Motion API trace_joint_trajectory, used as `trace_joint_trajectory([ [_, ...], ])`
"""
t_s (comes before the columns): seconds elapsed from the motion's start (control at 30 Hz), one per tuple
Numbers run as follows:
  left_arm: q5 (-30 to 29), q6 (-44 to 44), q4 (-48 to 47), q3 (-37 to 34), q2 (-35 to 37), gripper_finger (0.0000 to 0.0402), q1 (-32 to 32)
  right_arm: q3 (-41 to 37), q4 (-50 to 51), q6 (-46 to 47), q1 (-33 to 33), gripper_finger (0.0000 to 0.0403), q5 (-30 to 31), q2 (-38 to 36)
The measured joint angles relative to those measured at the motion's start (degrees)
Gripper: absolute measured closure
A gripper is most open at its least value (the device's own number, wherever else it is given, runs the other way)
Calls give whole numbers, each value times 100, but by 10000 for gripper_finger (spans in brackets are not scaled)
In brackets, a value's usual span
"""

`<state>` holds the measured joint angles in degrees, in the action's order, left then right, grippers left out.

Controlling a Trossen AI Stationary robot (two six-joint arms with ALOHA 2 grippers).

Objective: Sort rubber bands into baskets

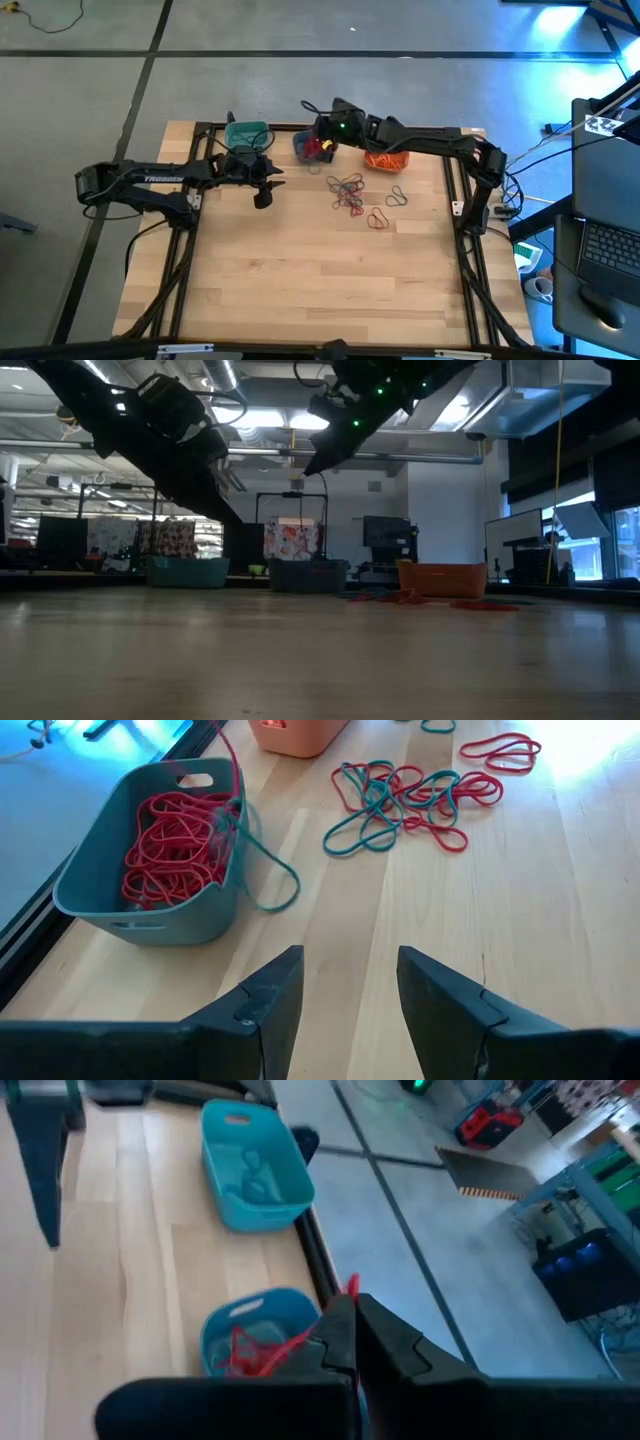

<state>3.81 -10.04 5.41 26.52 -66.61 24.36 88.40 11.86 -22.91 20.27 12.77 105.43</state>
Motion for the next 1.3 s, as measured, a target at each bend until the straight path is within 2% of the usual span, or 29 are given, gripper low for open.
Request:
trace_joint_trajectory([
  [0.1,0,0,0,0,0,242,0,0,-247,-8,-61,395,-44,0],
  [0.17,0,0,-1,0,0,242,0,0,-328,-62,-141,395,-306,0],
  [0.2,2,-2,0,0,0,242,0,1,-286,-131,-205,395,-668,-3],
  [0.3,0,-43,0,0,0,242,0,2,153,-230,-435,395,-2239,-17],
  [0.37,0,-44,0,0,0,242,0,23,545,-305,-585,395,-2917,-20],
  [0.4,0,-44,1,0,0,242,0,54,657,-329,-655,395,-2880,-20],
  [0.43,1,-43,5,0,0,242,0,75,622,-338,-724,395,-2458,-20],
  [0.57,1,-7,73,0,0,242,0,90,113,-539,-1006,395,728,-28],
  [0.6,0,9,90,0,0,242,0,90,49,-704,-1051,395,1167,-28],
  [0.63,1,10,106,0,0,242,0,92,31,-862,-1090,395,1317,-32],
  [0.7,1,9,133,0,0,242,0,96,198,-929,-1106,395,948,-39],
  [0.77,0,7,129,0,0,242,0,94,622,-925,-1088,395,-17,-71],
  [0.8,2,7,129,0,0,242,0,93,686,-916,-1050,395,-295,-74],
  [0.83,0,9,129,0,0,242,0,92,624,-866,-1029,395,-280,-74],
  [0.93,0,9,127,0,0,242,0,96,220,-539,-1016,395,1130,-42],
  [0.97,0,11,127,0,0,242,0,98,351,-534,-1003,395,1007,-42],
  [1.03,1,11,127,0,0,242,0,96,839,-599,-941,395,-348,-42],
  [1.07,1,13,127,0,0,242,0,82,938,-550,-903,396,-826,-42],
  [1.1,1,10,127,0,0,242,0,74,920,-424,-918,398,-860,-37],
  [1.23,2,21,129,0,0,242,0,58,668,-515,-925,398,646,-68],
  [1.3,0,24,121,0,0,242,0,33,651,-588,-837,395,801,-55],
])
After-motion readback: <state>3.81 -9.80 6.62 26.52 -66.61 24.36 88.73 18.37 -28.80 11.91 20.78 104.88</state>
